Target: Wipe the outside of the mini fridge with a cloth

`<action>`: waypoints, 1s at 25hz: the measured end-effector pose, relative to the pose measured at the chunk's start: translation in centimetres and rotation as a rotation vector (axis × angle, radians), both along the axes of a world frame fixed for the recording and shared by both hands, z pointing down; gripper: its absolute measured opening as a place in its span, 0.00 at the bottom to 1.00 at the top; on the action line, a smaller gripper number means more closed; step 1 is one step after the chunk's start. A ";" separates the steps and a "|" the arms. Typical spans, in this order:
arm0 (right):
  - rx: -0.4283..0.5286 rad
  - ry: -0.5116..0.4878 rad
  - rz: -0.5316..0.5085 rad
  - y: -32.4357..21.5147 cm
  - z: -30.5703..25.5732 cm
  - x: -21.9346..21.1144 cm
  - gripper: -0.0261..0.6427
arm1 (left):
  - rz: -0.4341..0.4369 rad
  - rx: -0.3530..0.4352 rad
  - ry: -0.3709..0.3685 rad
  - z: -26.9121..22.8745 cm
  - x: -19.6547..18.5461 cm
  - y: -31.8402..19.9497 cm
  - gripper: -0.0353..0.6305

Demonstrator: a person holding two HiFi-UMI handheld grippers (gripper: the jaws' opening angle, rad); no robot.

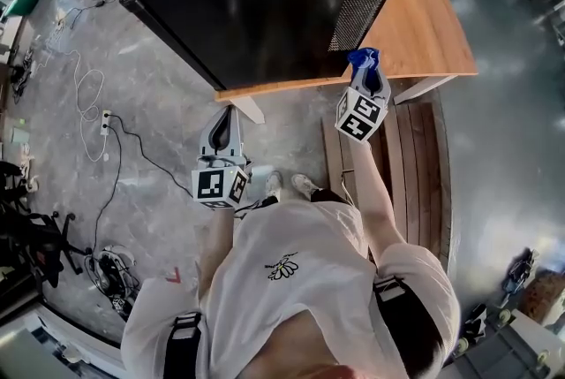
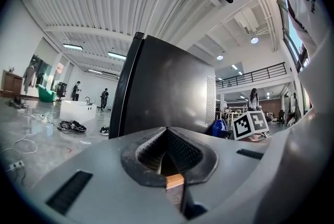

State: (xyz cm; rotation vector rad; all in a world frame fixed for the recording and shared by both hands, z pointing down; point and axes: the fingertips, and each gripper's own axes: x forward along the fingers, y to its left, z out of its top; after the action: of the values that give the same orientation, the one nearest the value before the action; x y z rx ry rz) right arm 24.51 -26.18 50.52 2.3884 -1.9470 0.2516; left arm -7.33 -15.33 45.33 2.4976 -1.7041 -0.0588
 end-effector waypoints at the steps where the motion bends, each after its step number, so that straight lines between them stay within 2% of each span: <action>1: 0.002 0.014 0.001 0.0 -0.1 0.2 0.13 | -0.003 -0.004 0.002 0.1 -0.1 0.0 0.06; 6: 0.011 0.051 -0.009 1.7 -0.4 0.1 0.13 | -0.013 -0.011 0.009 0.4 -0.9 0.0 0.06; 11: -0.007 0.103 -0.104 5.1 0.0 -3.8 0.13 | -0.014 0.000 0.010 0.0 -2.1 0.5 0.06; 16: -0.033 0.058 -0.216 6.6 1.6 -10.1 0.13 | -0.051 -0.006 0.113 0.0 -4.0 1.4 0.06; 20: -0.043 -0.014 -0.280 6.8 2.5 -15.3 0.13 | -0.052 0.005 0.114 0.2 -5.0 2.8 0.06; 25: -0.041 -0.031 -0.389 5.7 3.7 -24.6 0.13 | -0.050 0.042 0.079 0.7 -8.2 4.5 0.06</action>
State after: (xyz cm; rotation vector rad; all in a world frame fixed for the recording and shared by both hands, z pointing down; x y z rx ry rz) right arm -0.09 -20.51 54.20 1.9354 -2.3367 0.3045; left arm -15.57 -10.88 46.03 2.4470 -1.7512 -0.1964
